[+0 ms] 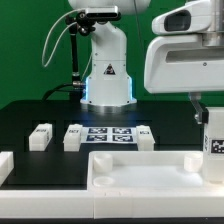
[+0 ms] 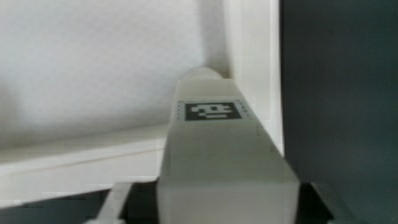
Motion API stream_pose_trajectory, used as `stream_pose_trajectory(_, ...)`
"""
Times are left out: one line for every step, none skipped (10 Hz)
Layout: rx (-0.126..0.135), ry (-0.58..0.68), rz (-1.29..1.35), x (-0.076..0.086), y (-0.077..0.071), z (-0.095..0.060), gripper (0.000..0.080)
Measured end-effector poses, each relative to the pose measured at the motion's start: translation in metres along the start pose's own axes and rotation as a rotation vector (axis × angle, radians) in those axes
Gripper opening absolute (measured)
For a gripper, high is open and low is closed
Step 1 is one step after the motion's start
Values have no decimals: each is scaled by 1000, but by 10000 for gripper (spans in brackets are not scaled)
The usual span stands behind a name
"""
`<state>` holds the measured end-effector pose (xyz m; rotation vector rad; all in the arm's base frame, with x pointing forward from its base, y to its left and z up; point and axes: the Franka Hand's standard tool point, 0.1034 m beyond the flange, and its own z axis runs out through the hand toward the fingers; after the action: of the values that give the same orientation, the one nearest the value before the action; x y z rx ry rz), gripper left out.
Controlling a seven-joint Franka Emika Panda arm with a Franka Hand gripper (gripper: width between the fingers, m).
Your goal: Assemble desk
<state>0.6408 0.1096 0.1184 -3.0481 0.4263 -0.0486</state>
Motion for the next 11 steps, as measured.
stream_pose_trajectory(3,6,140,1,1,0,288)
stream_pose_trajectory(17,5,304,1,2,0,288)
stream_pose_trajectory(22,3,464,2,3,0,288)
stream_pose_trajectory(32,-6,601,2,4,1,288)
stream_pose_trajectory(36,-14,762,2,4,1,288)
stream_pose_trajectory(60,-35,1020,1,2,1,290)
stream_pose_trajectory(65,-43,1101,0,2,2,290)
stream_pose_trajectory(66,-46,1109,0,1,2,300)
stream_pose_trajectory(67,-46,1100,0,0,2,300)
stream_pose_trajectory(64,-46,1007,-1,1,2,483)
stream_pose_trajectory(60,-52,802,0,1,1,483)
